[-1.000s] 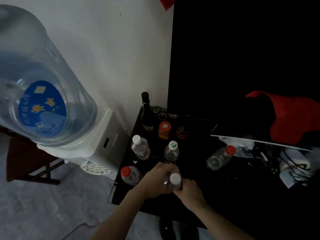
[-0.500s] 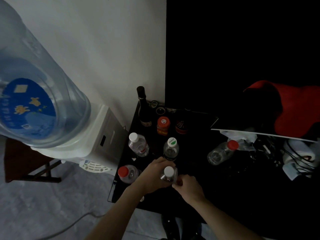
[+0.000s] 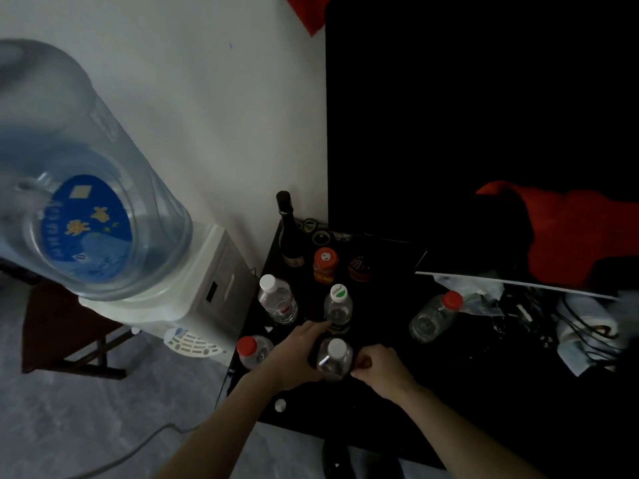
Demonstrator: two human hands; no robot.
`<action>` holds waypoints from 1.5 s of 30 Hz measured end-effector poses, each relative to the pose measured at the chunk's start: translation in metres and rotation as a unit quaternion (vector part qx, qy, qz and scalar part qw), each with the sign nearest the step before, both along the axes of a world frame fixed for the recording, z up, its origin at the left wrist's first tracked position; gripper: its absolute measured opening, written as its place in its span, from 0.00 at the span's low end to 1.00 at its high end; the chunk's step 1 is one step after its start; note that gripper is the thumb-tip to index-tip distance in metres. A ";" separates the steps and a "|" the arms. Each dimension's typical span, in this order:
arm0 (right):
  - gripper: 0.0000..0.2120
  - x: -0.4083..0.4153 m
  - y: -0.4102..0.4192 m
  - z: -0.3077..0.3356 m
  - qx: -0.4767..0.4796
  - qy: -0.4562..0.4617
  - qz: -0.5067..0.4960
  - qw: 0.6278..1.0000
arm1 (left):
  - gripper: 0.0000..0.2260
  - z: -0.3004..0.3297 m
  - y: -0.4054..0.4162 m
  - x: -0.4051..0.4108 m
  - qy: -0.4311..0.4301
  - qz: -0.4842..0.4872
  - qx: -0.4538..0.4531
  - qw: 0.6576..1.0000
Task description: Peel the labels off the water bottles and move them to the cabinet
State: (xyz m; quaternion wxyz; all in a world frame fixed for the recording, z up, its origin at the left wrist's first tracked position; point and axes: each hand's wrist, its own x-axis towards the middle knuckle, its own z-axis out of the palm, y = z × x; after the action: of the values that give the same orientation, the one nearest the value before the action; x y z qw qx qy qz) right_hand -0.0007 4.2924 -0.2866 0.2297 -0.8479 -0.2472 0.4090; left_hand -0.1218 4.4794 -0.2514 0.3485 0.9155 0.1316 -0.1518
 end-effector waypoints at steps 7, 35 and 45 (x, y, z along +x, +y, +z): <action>0.05 0.052 -0.002 0.058 -0.049 0.024 0.103 0.993 | 0.14 0.061 0.019 0.003 -0.080 0.063 0.088 0.991; 0.24 0.146 -0.221 0.309 -0.112 -0.405 -0.185 0.888 | 0.27 0.263 -0.212 0.220 -0.115 -0.084 0.387 0.911; 0.26 0.085 -0.280 0.301 -0.158 -0.400 -0.275 0.860 | 0.26 0.258 -0.266 0.220 -0.163 -0.193 0.367 0.895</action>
State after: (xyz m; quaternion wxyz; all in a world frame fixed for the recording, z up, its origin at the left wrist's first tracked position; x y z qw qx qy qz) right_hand 0.0845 4.0119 0.0147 0.0770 -0.9969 -0.0062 -0.0121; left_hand 0.0980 4.2136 0.0067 -0.0316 0.9977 -0.0599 -0.0060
